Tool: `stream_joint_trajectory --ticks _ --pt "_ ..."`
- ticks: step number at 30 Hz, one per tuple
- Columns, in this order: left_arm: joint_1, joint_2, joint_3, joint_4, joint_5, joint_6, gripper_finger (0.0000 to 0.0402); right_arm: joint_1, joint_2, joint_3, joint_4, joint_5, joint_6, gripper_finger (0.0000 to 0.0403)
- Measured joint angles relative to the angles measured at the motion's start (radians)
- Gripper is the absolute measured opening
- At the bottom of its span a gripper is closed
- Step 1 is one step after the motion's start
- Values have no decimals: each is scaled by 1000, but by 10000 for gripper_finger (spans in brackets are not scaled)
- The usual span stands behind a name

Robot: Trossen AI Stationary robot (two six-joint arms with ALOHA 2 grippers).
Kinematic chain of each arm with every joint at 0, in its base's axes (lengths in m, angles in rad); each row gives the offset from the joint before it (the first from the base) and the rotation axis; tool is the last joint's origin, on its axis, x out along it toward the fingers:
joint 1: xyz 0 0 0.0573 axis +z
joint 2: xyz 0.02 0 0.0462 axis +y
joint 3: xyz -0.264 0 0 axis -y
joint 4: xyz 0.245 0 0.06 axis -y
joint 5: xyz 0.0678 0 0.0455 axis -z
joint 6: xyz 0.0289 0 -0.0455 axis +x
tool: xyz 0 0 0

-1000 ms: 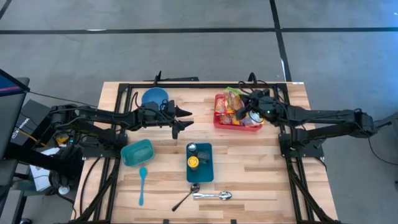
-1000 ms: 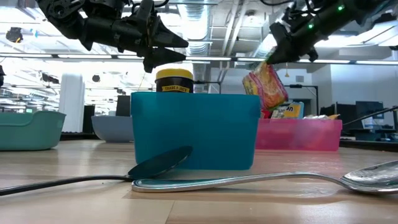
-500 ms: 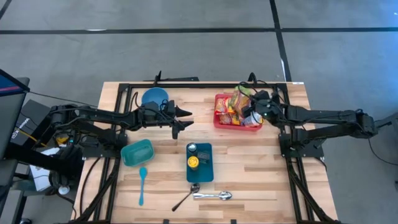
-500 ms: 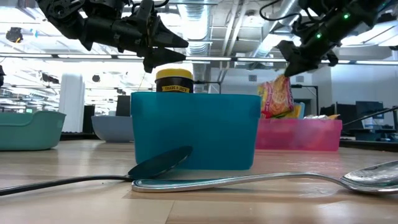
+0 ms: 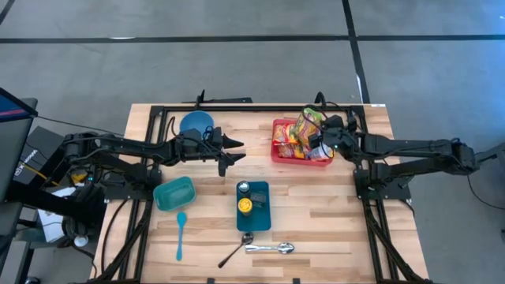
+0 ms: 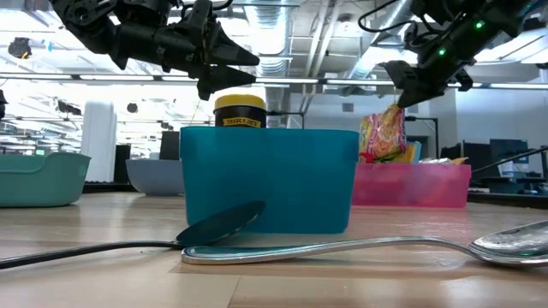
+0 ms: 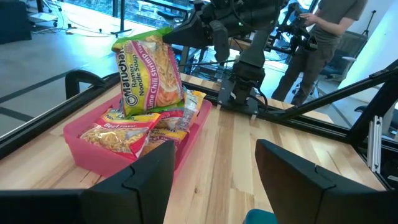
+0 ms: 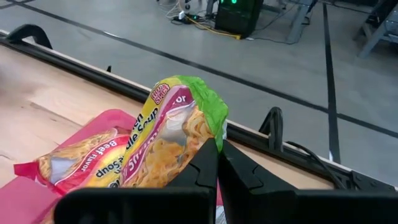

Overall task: Pick & Place Food Item
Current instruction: Put the green noodle pack into the red bin

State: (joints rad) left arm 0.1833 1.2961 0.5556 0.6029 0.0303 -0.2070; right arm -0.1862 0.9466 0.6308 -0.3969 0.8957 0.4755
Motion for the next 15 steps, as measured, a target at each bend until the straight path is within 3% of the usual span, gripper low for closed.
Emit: stream_joint_trajectory --ticks 7,15 --pt "0 0 0 0 0 0 218 20 -9 0 -5 74 8 0" --pt "0 0 0 0 0 0 218 45 -19 0 -44 17 41 0"
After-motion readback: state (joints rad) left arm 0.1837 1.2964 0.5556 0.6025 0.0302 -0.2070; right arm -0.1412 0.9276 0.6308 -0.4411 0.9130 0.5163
